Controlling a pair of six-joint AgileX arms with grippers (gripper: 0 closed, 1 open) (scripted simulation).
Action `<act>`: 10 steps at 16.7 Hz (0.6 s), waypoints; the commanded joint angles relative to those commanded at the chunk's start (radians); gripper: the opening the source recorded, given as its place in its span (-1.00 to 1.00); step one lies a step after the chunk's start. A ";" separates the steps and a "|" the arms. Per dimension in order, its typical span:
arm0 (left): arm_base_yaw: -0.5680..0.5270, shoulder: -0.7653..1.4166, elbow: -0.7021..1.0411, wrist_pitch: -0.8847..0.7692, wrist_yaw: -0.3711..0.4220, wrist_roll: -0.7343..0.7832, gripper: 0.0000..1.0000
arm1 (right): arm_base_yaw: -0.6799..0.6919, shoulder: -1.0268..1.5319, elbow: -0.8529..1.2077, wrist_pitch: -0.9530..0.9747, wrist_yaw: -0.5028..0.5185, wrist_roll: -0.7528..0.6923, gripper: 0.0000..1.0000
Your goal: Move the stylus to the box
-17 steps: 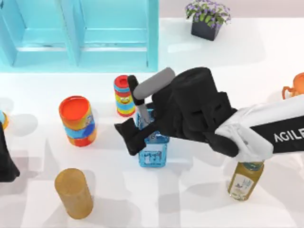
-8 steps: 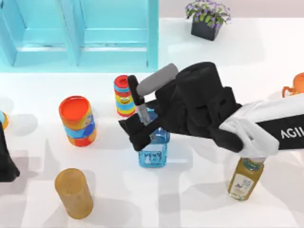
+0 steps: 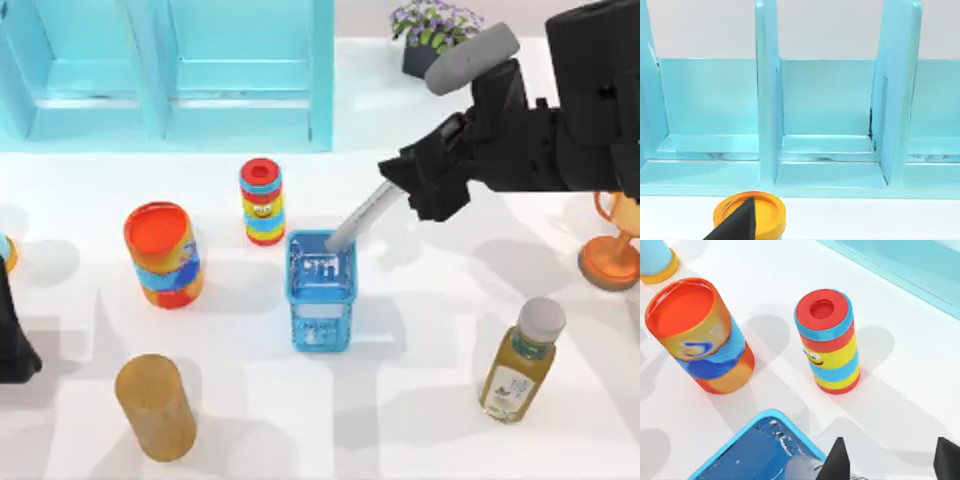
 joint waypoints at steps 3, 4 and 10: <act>0.000 0.000 0.000 0.000 0.000 0.000 1.00 | -0.086 -0.120 0.010 -0.135 -0.070 -0.052 -1.00; 0.000 0.000 0.000 0.000 0.000 0.000 1.00 | -0.103 -0.143 0.011 -0.159 -0.085 -0.062 -1.00; 0.000 0.000 0.000 0.000 0.000 0.000 1.00 | -0.110 -0.153 0.010 -0.173 -0.094 -0.066 -1.00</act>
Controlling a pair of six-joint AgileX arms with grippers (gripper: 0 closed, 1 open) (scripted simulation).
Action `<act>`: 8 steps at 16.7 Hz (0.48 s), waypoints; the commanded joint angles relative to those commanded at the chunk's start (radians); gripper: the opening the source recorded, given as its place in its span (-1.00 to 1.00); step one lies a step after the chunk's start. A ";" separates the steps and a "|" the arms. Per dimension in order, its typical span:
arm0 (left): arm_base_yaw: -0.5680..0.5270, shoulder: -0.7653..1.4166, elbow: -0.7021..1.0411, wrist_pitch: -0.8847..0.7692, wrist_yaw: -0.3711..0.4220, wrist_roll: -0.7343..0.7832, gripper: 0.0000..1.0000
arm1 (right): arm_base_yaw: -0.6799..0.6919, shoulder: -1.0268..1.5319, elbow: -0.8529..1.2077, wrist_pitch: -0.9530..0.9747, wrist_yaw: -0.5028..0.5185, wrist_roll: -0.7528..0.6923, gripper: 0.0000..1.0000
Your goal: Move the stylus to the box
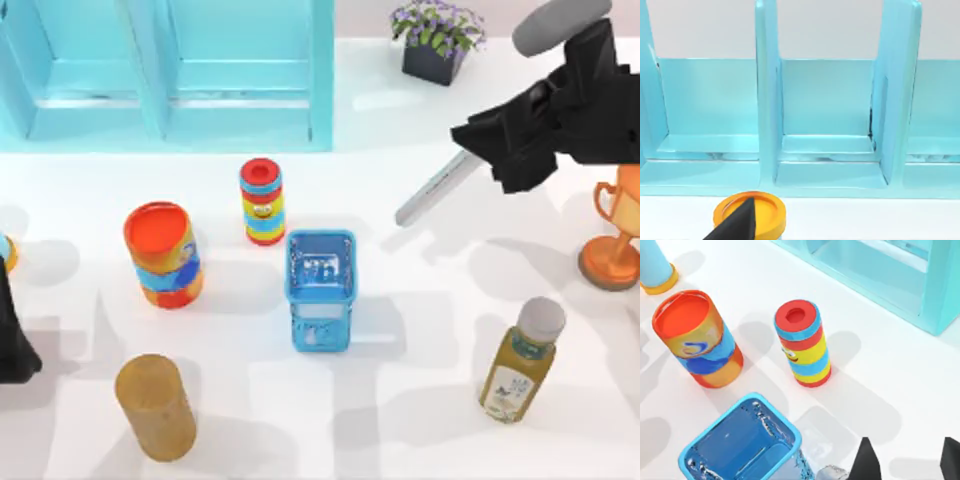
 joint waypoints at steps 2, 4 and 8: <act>0.000 0.000 0.000 0.000 0.000 0.000 1.00 | -0.008 -0.001 0.005 -0.031 0.001 -0.015 -1.00; 0.000 0.000 0.000 0.000 0.000 0.000 1.00 | -0.032 0.006 0.022 -0.098 0.003 -0.050 -1.00; 0.000 0.000 0.000 0.000 0.000 0.000 1.00 | -0.126 0.016 0.077 -0.310 0.020 -0.159 -1.00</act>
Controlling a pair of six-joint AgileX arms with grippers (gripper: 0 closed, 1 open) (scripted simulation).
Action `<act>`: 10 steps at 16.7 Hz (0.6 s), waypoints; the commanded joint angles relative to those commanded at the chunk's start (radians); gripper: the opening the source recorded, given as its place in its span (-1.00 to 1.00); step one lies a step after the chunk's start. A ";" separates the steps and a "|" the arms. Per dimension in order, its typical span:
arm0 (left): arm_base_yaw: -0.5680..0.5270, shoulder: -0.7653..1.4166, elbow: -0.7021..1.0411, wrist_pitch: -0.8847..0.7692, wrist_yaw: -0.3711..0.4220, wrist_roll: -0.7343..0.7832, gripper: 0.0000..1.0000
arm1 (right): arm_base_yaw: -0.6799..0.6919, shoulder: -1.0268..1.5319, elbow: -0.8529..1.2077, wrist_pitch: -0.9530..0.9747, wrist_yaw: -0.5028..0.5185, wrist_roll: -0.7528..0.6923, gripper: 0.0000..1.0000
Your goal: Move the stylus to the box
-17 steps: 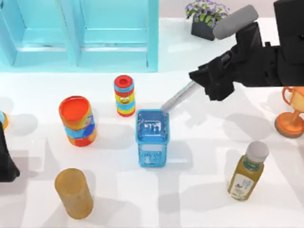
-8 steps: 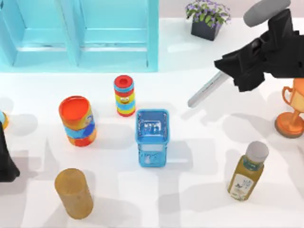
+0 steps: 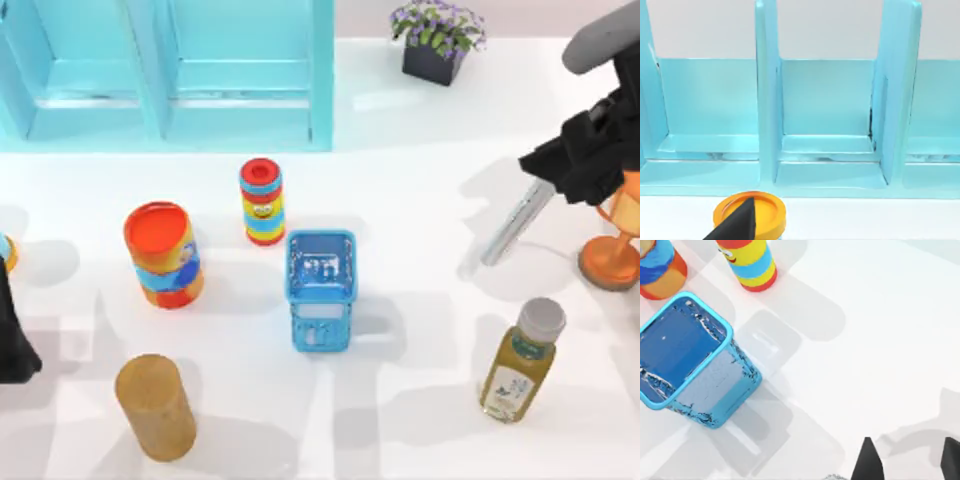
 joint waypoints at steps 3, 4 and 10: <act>0.000 0.000 0.000 0.000 0.000 0.000 1.00 | -0.102 0.001 0.051 -0.168 0.021 -0.095 -1.00; 0.000 0.000 0.000 0.000 0.000 0.000 1.00 | -0.141 -0.001 0.069 -0.219 0.030 -0.127 -1.00; 0.000 0.000 0.000 0.000 0.000 0.000 1.00 | -0.407 -0.038 0.170 -0.439 0.096 -0.290 -1.00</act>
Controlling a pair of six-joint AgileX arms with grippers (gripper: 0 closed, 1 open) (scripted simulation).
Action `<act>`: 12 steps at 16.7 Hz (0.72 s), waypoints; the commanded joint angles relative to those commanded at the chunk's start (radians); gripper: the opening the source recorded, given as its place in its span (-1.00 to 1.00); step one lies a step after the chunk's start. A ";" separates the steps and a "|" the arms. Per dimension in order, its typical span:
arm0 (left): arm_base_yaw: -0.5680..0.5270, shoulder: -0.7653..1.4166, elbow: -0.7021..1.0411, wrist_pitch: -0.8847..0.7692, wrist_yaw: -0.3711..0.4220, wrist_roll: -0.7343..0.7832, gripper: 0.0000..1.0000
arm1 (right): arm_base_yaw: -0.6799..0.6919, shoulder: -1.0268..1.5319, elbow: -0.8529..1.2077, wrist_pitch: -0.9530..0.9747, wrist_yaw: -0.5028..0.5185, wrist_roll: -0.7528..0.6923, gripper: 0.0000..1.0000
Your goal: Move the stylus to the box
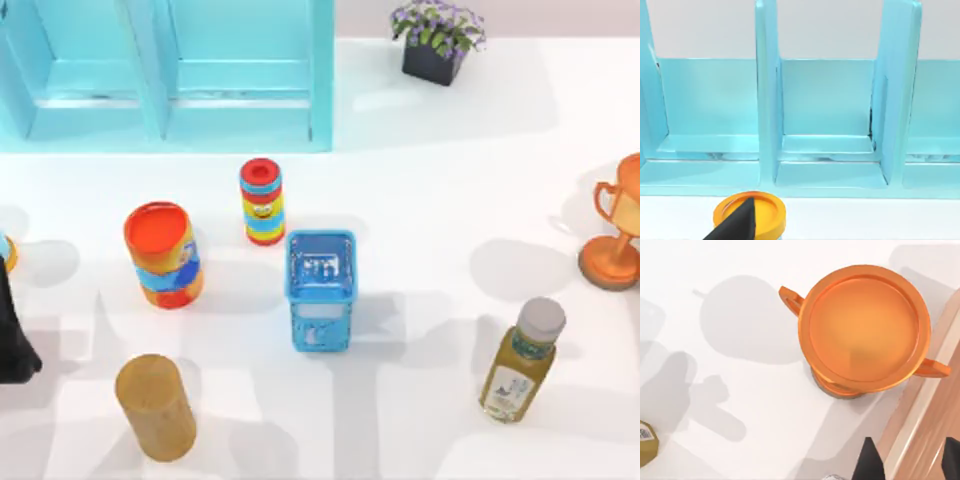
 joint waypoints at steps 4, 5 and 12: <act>0.000 0.000 0.000 0.000 0.000 0.000 1.00 | -0.173 -0.038 0.053 -0.056 0.047 -0.072 -1.00; 0.000 0.000 0.000 0.000 0.000 0.000 1.00 | -0.206 -0.046 0.062 -0.062 0.057 -0.085 -1.00; 0.000 0.000 0.000 0.000 0.000 0.000 1.00 | -0.278 -0.065 0.084 -0.070 0.078 -0.111 -1.00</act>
